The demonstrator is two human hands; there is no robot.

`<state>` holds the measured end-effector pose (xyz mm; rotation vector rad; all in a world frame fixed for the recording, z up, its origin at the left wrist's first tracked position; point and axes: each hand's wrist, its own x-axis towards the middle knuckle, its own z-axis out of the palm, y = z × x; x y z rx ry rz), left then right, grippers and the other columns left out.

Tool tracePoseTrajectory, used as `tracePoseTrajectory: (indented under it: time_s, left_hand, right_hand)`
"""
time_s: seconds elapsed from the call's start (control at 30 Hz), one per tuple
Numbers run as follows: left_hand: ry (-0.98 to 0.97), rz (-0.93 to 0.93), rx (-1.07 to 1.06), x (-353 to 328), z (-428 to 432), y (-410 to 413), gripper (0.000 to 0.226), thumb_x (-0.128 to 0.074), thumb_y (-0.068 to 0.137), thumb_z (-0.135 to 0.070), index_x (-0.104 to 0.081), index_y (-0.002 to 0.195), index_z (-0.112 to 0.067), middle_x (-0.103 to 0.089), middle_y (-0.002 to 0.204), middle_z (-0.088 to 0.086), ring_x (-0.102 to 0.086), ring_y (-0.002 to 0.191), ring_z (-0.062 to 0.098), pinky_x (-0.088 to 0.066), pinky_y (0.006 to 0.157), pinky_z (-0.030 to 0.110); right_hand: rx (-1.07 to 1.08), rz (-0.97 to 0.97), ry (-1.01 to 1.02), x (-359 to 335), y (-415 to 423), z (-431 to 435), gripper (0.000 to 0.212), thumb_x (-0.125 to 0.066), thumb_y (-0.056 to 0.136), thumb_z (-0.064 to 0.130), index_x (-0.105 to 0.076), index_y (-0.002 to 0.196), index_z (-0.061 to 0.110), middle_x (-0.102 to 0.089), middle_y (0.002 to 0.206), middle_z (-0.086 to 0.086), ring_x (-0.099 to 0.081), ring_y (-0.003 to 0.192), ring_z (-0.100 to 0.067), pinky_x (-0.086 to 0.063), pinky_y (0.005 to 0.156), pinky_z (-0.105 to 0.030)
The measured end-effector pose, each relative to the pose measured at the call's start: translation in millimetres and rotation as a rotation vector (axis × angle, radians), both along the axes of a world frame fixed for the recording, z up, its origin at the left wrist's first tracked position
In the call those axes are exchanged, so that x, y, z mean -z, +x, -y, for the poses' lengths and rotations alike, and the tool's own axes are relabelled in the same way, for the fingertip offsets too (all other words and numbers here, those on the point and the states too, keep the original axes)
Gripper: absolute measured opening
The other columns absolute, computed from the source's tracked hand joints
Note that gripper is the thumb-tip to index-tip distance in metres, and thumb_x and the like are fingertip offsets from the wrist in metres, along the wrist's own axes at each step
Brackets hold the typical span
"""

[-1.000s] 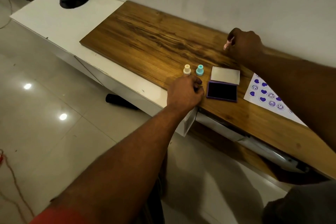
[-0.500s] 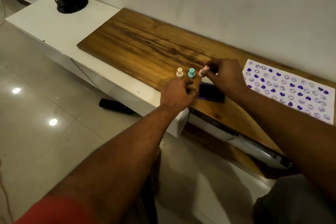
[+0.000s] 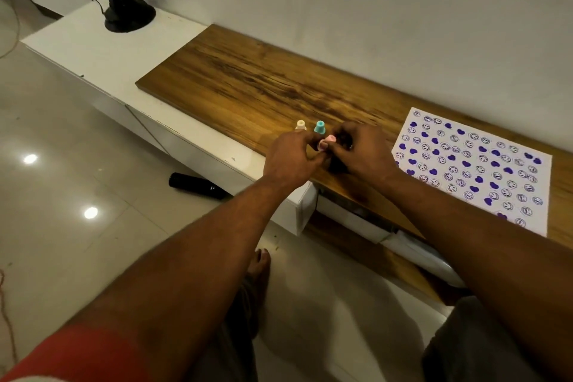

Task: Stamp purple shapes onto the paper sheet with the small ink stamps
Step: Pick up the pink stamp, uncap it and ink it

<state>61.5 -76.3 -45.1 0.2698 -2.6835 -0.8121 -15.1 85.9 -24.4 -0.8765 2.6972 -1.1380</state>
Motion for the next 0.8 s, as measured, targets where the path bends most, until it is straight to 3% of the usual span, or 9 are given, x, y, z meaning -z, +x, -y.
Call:
tracePoseTrajectory:
  time_s: [0.13,0.27,0.47,0.63,0.8]
  left_hand:
    - [0.012,0.016,-0.015,2,0,-3,0.043,-0.075,0.091,-0.046,-0.074,0.127,-0.024,-0.076,0.114,-0.005,-0.068,0.101,0.012,-0.057,0.086,0.034]
    - [0.040,0.062,-0.015,4,-2,-7,0.041,-0.076,0.090,-0.041,-0.074,0.128,-0.024,-0.076,0.113,-0.005,-0.068,0.101,0.012,-0.057,0.088,0.037]
    - [0.056,0.100,0.000,9,-2,-10,0.041,-0.080,0.088,-0.042,-0.074,0.124,-0.025,-0.075,0.109,-0.006,-0.061,0.083,0.007,-0.051,0.077,0.029]
    - [0.027,0.123,0.023,18,3,-7,0.036,-0.077,0.088,-0.045,-0.074,0.120,-0.027,-0.075,0.103,-0.005,-0.061,0.084,0.008,-0.047,0.071,0.029]
    - [0.032,0.153,-0.032,28,10,-7,0.030,-0.079,0.087,-0.043,-0.074,0.114,-0.030,-0.072,0.103,-0.009,-0.063,0.091,0.009,-0.057,0.078,0.038]
  right_hand:
    - [0.019,-0.020,0.004,6,-3,1,0.022,-0.068,0.093,0.050,-0.075,0.104,0.033,-0.063,0.076,0.024,-0.065,0.069,0.005,-0.041,0.059,-0.004]
    - [-0.021,-0.024,0.047,10,-10,-1,0.026,-0.068,0.096,0.043,-0.076,0.111,0.024,-0.075,0.092,0.008,-0.063,0.074,0.001,-0.045,0.068,-0.012]
    - [-0.111,-0.117,0.127,9,-12,-3,0.023,-0.064,0.099,0.036,-0.072,0.115,0.021,-0.073,0.104,0.000,-0.059,0.084,-0.007,-0.038,0.067,-0.013]
    - [-0.175,-0.184,0.190,3,-12,-3,0.028,-0.061,0.100,0.033,-0.069,0.124,0.019,-0.071,0.116,-0.004,-0.064,0.101,-0.018,-0.040,0.080,-0.023]
    - [-0.115,-0.155,0.199,-9,-20,-13,0.033,-0.063,0.099,0.042,-0.070,0.122,0.019,-0.072,0.114,-0.004,-0.065,0.100,-0.021,-0.054,0.079,-0.035]
